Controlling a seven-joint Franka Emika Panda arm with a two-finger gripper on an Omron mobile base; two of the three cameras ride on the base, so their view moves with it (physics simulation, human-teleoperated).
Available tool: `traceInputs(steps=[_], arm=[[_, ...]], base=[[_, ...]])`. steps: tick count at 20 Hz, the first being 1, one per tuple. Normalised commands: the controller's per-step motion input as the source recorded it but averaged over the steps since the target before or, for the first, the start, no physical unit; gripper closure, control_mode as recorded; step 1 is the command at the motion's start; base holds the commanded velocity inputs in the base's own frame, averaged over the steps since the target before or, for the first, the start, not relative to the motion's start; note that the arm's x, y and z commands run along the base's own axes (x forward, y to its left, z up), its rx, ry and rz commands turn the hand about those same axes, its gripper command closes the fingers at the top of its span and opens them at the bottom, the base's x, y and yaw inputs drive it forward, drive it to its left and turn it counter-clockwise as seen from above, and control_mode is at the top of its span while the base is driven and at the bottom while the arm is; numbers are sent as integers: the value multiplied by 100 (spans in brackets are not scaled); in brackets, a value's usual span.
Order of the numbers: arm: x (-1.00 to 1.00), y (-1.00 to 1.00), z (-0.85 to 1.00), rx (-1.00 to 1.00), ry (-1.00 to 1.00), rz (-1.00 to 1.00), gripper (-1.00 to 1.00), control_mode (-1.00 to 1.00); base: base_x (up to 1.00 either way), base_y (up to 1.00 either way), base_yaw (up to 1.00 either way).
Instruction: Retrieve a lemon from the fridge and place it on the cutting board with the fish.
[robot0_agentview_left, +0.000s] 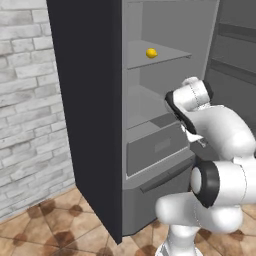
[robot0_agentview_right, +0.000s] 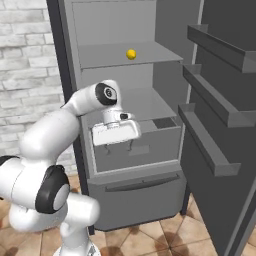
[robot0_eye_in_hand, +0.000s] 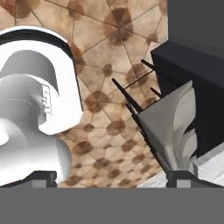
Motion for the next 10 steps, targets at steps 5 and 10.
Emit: traceInputs(steps=[5, 10], arm=[[-7, 100, 0, 51, -21, -22, -100, -100], [-42, 100, 6, 28, -9, -17, -100, -100]], base=[[0, 0, 0], [0, 0, 0]])
